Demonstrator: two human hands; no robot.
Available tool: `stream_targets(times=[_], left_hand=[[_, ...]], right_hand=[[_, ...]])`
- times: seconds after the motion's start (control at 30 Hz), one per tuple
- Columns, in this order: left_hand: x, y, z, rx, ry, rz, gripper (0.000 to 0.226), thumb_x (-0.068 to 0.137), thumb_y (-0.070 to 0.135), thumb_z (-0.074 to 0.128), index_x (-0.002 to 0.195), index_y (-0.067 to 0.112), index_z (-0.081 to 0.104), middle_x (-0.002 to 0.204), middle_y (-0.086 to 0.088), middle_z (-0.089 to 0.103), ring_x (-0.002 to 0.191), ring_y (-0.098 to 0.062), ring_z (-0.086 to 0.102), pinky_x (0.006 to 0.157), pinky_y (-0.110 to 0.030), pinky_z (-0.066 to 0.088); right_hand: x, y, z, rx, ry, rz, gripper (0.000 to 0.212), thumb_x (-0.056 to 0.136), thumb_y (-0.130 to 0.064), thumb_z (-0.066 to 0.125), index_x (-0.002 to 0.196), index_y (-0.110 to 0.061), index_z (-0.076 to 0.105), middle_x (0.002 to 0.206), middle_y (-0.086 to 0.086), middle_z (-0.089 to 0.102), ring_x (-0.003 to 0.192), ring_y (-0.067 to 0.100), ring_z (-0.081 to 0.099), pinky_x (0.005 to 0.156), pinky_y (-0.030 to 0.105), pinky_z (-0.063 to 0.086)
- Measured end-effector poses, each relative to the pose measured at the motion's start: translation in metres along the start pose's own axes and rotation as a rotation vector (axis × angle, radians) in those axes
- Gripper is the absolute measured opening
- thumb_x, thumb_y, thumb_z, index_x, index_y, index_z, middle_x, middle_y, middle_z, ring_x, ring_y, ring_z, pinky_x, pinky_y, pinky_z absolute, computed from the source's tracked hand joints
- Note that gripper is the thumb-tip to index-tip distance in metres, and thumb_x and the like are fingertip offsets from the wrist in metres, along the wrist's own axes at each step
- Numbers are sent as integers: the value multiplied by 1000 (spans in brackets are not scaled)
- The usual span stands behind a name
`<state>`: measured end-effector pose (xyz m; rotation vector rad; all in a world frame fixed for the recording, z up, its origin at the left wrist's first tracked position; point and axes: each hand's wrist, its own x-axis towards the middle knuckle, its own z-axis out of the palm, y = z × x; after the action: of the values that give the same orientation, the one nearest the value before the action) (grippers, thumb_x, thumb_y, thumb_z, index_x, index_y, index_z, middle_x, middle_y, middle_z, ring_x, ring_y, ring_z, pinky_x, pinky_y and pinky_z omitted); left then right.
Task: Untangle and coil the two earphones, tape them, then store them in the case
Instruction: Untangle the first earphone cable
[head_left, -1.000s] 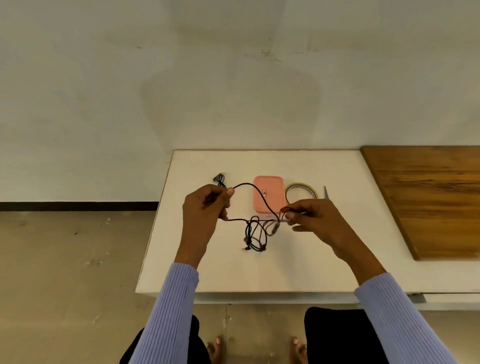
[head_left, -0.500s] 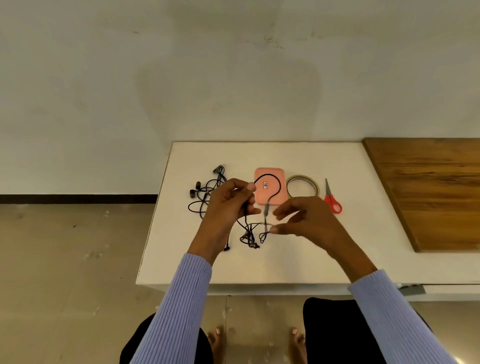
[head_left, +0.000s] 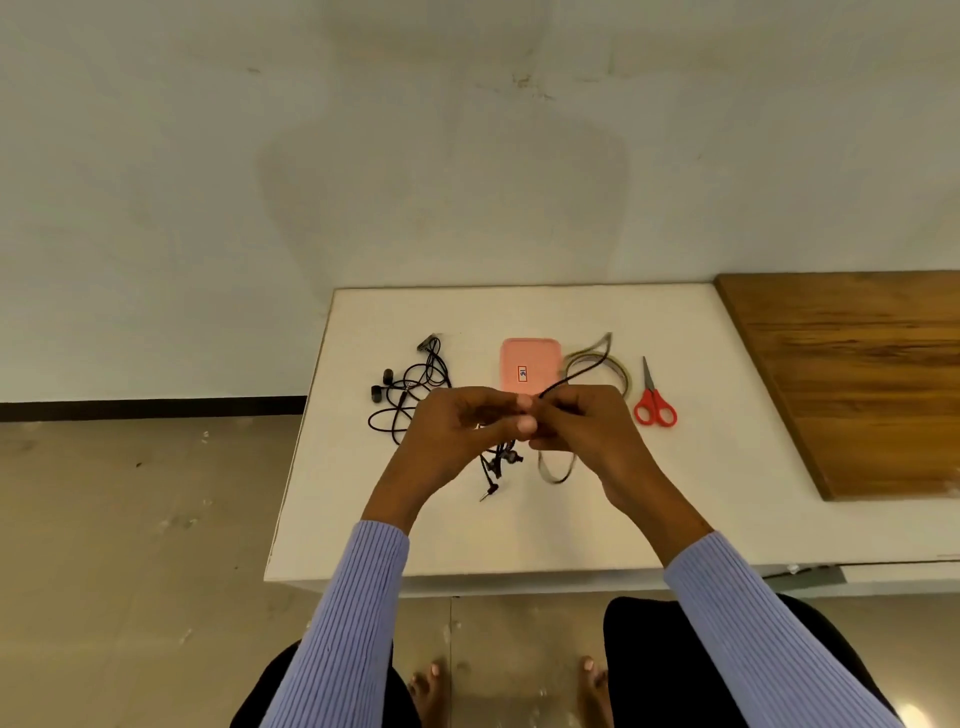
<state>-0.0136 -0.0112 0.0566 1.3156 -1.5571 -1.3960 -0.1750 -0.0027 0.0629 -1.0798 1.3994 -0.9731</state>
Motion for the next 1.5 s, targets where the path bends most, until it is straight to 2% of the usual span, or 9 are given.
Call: stream_targets(times=[0.07,0.17,0.33,0.7,0.83,0.97,1.17,1.3,1.5], left_hand=[[0,-2,-1,-18,27,9,28,72,12,79,99,13,73,89,-5,75,83,-12,72,77,-22,56],[-1,1,-2,-68,113,15,18,72,6,77,90,5,74,81,-9,75,75,-16,72,69,-20,55],[1,-2,-3,-144,143,-27,9,82,6,68,88,4,74,77,-13,73,73,-21,72,69,-27,58],[4,-11,-8,-56,212,-36,6,81,14,71,85,11,75,74,-8,72,74,-17,69,69,-24,57],[4,-7,-6,-58,180,-62,6,86,14,66,84,10,70,75,-2,73,64,-15,69,58,-21,53],[4,-5,-7,-130,221,-75,7,90,11,60,84,7,63,73,3,73,54,-13,67,49,-19,50],[4,-5,-5,-152,219,-76,6,88,9,62,84,5,63,77,-5,72,59,-16,68,54,-28,55],[5,-4,-6,-179,245,-79,8,88,8,62,91,1,64,80,-11,70,58,-13,66,54,-24,54],[3,-2,-6,-158,111,-115,17,87,10,63,103,7,70,77,-6,69,58,-10,64,55,-23,53]], right_hand=[[-1,-1,-1,66,3,25,18,83,-19,68,85,-1,72,80,13,73,71,17,71,59,19,55],[-2,-1,-3,113,-2,53,18,85,-22,66,89,-6,72,85,8,74,80,16,72,63,21,55],[-4,-2,-7,-12,-132,49,17,80,-22,71,95,-14,71,91,7,73,85,15,71,75,27,58],[-2,-4,-10,68,-153,201,9,86,-11,64,93,-8,69,80,4,68,74,15,69,70,29,58],[-3,-6,-9,175,-128,254,10,86,-16,64,92,-10,69,81,5,69,72,16,71,62,27,57],[-5,-7,-11,332,-150,308,19,85,-15,64,100,-4,67,95,9,74,86,21,72,64,25,57],[-5,-5,-1,267,-170,202,32,83,-27,65,105,-4,67,100,9,72,90,22,71,67,27,56],[-4,-1,0,271,-203,157,24,79,-15,69,100,-4,69,92,7,73,89,18,70,68,23,55],[-2,3,4,73,-29,43,17,72,-18,78,81,-5,71,78,9,71,68,13,69,57,20,53]])
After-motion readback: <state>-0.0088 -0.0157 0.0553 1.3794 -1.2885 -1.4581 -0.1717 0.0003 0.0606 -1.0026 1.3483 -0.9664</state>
